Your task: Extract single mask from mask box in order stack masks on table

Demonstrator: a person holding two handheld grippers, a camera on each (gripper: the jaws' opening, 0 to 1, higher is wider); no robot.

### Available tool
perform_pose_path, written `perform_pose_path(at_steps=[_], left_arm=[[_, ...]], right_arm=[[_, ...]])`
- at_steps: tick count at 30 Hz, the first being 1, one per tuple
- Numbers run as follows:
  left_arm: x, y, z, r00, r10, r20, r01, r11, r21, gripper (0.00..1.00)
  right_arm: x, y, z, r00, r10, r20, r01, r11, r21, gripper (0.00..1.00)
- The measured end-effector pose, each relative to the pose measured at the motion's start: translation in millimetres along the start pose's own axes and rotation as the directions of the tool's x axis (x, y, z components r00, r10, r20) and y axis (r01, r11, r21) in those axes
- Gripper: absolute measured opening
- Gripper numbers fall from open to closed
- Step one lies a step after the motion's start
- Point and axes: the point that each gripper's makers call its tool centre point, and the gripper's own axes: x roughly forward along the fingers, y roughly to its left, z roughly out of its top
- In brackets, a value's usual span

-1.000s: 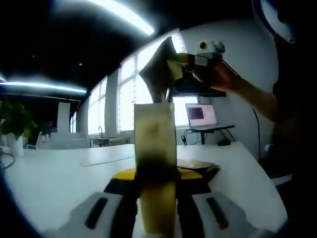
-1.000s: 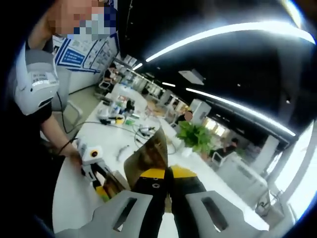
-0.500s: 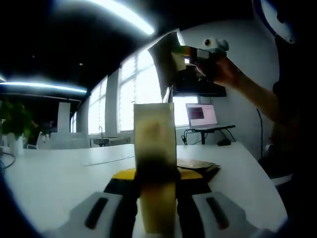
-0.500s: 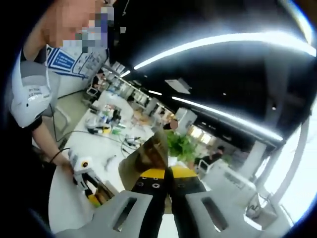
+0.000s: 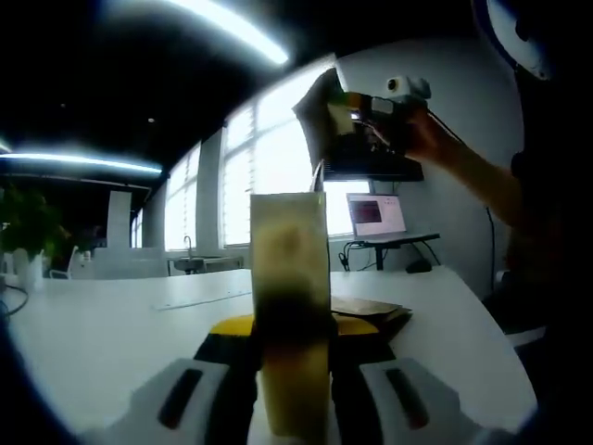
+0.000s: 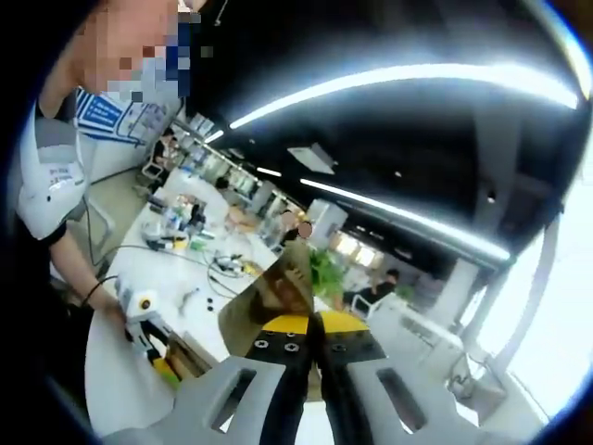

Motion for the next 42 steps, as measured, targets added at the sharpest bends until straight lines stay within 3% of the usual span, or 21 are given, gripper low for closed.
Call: perform_pose_path(at_steps=[22, 28, 41, 42], left_arm=[[0, 1.7, -1.2, 1.0, -0.001, -0.002, 0.001, 1.0, -0.004, 0.32], [0, 1.2, -1.2, 1.0, -0.002, -0.003, 0.002, 1.0, -0.001, 0.32], [0, 1.7, -1.7, 1.0, 0.003, -0.007, -0.003, 1.0, 0.003, 0.32], [0, 2.0, -1.8, 1.0, 0.005, -0.007, -0.005, 1.0, 0.002, 0.32]], right_arm=[[-21, -12, -49.8, 0.986, -0.121, -0.115, 0.125, 0.992, 0.025, 0.0], [-26, -17, -72.3, 0.968, -0.167, -0.187, 0.172, 0.985, 0.009, 0.0], [-31, -19, -118.7, 0.937, -0.22, -0.271, 0.231, 0.973, 0.01, 0.0], [-31, -20, -124.5, 0.927, -0.231, -0.295, 0.236, 0.972, -0.017, 0.0]])
